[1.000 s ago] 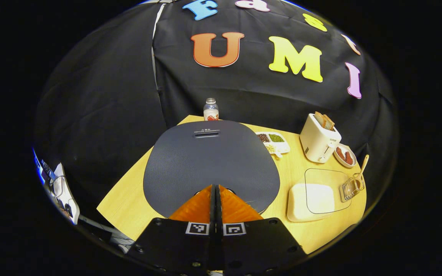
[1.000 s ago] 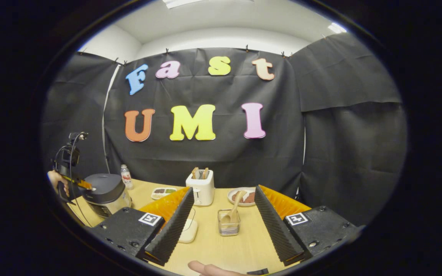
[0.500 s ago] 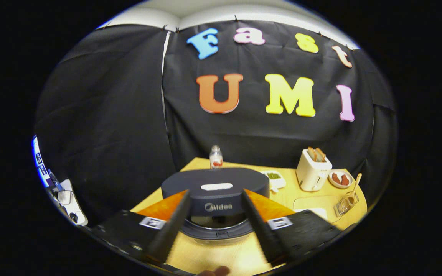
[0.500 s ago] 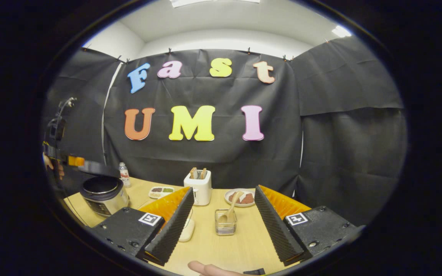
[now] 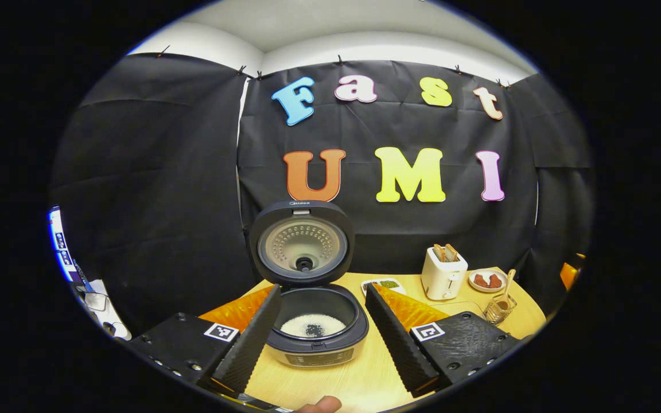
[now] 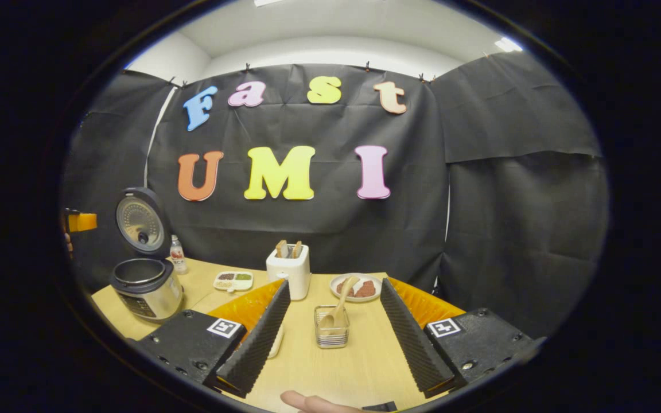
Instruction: Close the left gripper, press the button to open the rice cooker; take a wooden spoon from the chopstick holder with the right hand, scoop a spoonful of rice and pour it into the rice cooker, then put the wooden spoon back into the chopstick holder.
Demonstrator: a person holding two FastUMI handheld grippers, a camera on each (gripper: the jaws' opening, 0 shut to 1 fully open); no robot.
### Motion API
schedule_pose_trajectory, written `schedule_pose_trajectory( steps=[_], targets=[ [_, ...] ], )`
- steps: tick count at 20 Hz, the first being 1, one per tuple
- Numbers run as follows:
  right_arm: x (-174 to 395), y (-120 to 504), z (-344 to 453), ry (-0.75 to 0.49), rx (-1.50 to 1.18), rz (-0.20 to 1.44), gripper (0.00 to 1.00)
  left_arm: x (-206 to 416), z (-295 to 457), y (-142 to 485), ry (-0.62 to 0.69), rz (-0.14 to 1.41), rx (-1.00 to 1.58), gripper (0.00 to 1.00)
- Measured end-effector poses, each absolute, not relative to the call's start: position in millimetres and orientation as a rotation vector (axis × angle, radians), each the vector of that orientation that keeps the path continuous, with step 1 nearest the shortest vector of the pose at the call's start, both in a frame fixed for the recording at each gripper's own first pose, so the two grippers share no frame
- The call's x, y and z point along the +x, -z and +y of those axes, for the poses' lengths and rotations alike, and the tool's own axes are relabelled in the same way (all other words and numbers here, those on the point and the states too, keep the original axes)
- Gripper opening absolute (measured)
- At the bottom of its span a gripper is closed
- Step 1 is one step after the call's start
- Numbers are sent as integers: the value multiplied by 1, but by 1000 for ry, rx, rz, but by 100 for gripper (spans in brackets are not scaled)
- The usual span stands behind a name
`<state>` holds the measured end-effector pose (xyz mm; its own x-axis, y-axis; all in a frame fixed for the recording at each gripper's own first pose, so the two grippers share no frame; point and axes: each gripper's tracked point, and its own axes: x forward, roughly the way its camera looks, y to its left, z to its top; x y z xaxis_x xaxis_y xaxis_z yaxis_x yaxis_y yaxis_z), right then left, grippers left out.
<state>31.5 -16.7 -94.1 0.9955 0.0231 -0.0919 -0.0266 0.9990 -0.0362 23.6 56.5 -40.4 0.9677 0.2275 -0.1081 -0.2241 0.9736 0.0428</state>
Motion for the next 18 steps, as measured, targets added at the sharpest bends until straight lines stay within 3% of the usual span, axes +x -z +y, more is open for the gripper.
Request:
schedule_pose_trajectory(
  steps=[6,18],
  targets=[
    [76,127,-22,-21,4,148,100,-1,37,42,-172,50,17,94],
    [220,207,-28,-42,-44,288,99,-50,-6,62,-83,-22,39,94]
  ],
)
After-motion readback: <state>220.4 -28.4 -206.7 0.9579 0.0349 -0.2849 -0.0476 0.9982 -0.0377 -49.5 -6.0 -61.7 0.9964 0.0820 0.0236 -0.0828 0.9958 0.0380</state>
